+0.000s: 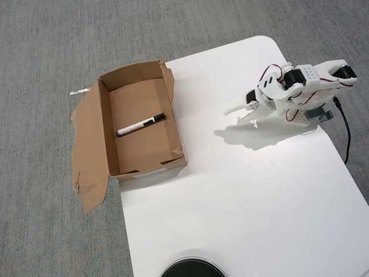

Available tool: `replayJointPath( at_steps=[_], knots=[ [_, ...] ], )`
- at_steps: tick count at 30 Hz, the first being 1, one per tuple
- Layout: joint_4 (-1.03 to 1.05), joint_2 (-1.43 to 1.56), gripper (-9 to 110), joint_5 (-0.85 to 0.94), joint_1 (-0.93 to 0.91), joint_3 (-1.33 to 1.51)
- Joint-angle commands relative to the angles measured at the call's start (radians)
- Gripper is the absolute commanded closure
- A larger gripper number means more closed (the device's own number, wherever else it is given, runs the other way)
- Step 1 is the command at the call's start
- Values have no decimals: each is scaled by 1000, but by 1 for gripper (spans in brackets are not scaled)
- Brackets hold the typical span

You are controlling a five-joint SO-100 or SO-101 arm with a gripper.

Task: Grasp a pen and put it in the box.

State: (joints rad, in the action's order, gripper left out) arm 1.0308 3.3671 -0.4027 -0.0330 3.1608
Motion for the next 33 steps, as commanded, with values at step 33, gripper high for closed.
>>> replayJointPath(
  at_steps=[33],
  knots=[
    [-54,64,79,180,-1,27]
  ],
)
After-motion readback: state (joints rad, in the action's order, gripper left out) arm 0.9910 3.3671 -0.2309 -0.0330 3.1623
